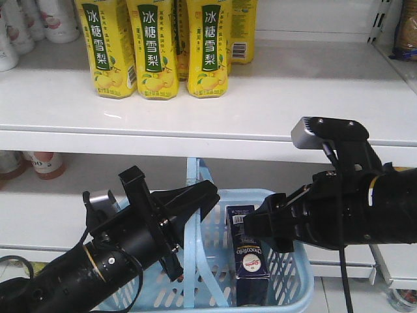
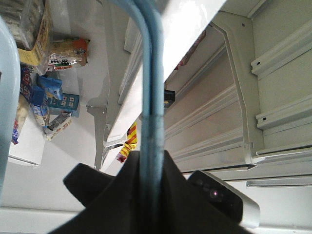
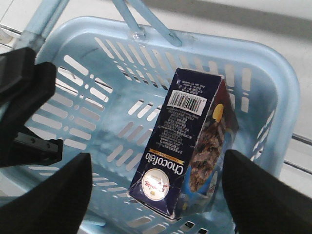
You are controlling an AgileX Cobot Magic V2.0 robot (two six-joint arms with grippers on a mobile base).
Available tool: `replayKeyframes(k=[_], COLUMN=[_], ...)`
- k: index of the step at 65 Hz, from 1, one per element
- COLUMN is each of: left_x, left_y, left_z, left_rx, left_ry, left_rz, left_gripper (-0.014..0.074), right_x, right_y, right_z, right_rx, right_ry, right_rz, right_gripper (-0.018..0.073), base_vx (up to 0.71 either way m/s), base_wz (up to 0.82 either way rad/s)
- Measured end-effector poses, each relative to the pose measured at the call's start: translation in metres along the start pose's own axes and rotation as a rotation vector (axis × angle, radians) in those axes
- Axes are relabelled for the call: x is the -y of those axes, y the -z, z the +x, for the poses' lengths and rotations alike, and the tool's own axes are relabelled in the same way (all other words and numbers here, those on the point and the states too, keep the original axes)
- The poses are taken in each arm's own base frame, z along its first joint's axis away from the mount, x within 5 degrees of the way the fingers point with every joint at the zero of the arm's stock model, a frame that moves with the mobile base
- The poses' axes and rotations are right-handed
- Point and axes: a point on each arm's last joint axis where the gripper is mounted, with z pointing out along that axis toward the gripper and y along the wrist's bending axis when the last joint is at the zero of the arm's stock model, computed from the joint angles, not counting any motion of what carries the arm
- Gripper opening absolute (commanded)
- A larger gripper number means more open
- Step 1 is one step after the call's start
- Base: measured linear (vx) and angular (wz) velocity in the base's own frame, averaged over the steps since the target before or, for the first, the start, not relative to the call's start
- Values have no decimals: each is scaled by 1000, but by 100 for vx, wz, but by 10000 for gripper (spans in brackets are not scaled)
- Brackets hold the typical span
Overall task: Left arm holds basket, right arm returns cookies
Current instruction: 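Reach the right gripper down into the basket over the cookie box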
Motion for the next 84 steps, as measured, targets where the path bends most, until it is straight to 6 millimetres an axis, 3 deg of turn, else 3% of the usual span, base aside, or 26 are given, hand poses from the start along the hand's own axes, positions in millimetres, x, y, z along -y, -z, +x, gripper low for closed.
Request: replayKeyframes(k=[36,84], left_x=[0,0], left_y=[0,0], left_z=[0,0], left_rx=[0,0], left_ry=[0,0], left_rz=[0,0], left_gripper=[-3,-3], right_x=[-4,-2], right_y=[-27,-46], right_z=[4,5], right_rx=[-105,-146], right_ry=[-18,44], right_rz=[-8,41], right_gripper=[506,506], base_vx=[0,0], base_wz=[0,0])
